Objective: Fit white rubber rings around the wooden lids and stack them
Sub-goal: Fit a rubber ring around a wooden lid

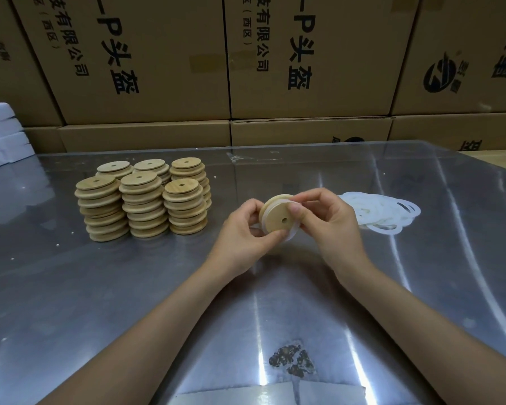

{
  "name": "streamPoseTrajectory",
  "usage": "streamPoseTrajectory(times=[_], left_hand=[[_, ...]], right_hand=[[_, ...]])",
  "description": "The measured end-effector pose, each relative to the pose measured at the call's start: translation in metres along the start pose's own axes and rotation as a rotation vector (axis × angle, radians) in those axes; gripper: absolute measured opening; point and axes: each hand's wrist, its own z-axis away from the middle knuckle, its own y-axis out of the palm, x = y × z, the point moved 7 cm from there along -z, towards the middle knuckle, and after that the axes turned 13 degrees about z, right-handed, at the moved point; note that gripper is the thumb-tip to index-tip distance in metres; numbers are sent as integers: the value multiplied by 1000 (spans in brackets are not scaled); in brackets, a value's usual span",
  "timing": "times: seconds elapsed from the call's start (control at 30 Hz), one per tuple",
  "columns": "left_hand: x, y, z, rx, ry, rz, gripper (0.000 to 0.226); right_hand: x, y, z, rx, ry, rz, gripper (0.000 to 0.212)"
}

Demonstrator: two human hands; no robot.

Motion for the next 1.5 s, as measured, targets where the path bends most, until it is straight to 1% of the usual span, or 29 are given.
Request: streamPoseTrajectory(times=[0.1, 0.17, 0.23, 0.3, 0.37, 0.47, 0.57, 0.63, 0.7, 0.77, 0.8, 0.83, 0.87, 0.93, 1.07, 1.17, 1.27, 1.33, 1.43, 1.5], left_hand=[[-11, 0, 2, 11, 149, -287, 19], [-14, -1, 2, 15, 171, -337, 18], [-14, -5, -1, 0, 167, -313, 21], [-12, -7, -3, -14, 148, -239, 16], [-11, -6, -4, -23, 137, -172, 19], [-9, -4, -4, -25, 123, -81, 20], [-7, -4, -4, -27, 102, 22, 22], [-7, -4, -3, -25, 95, 33, 23], [-8, -5, -1, -24, 105, -63, 24], [-11, -6, 0, -13, 150, -296, 23], [-13, -6, 1, -6, 170, -384, 24], [-15, -6, 1, 0, 181, -418, 25], [-16, -6, 1, 3, 186, -412, 26], [-17, -7, 0, 0, 189, -379, 29], [-17, -6, -1, -6, 194, -324, 29], [-12, -6, 0, -22, 167, -260, 30], [-7, -9, -2, -58, 119, -96, 34], [-6, -10, -3, -60, 111, -41, 35], [-6, -8, -2, -53, 107, -19, 34], [-6, -8, -3, -48, 100, 19, 33]], right_hand=[[5, 9, 2, 59, -78, 21, 19], [7, 13, 3, 89, -96, 29, 20], [6, 13, 2, 107, -83, -18, 18], [3, 12, 1, 131, -27, -111, 14], [2, 11, 0, 154, 20, -167, 11], [2, 9, 0, 133, 50, -161, 7], [2, 7, 0, 109, 67, -146, 9], [2, 6, 1, 114, 47, -111, 9], [4, 7, 1, 126, -6, -51, 11], [8, 9, 3, 130, -96, 126, 17], [9, 10, 4, 133, -127, 211, 19], [9, 11, 4, 135, -141, 259, 19], [9, 12, 4, 140, -143, 267, 19], [8, 11, 1, 148, -120, 200, 19], [4, 6, -3, 142, -58, 95, 10], [5, 6, -2, 137, -84, 115, 11], [6, 5, -3, 125, -117, 162, 13], [7, 5, -2, 119, -142, 186, 14], [7, 6, -1, 96, -141, 159, 15], [6, 5, -2, 93, -98, 99, 14]])
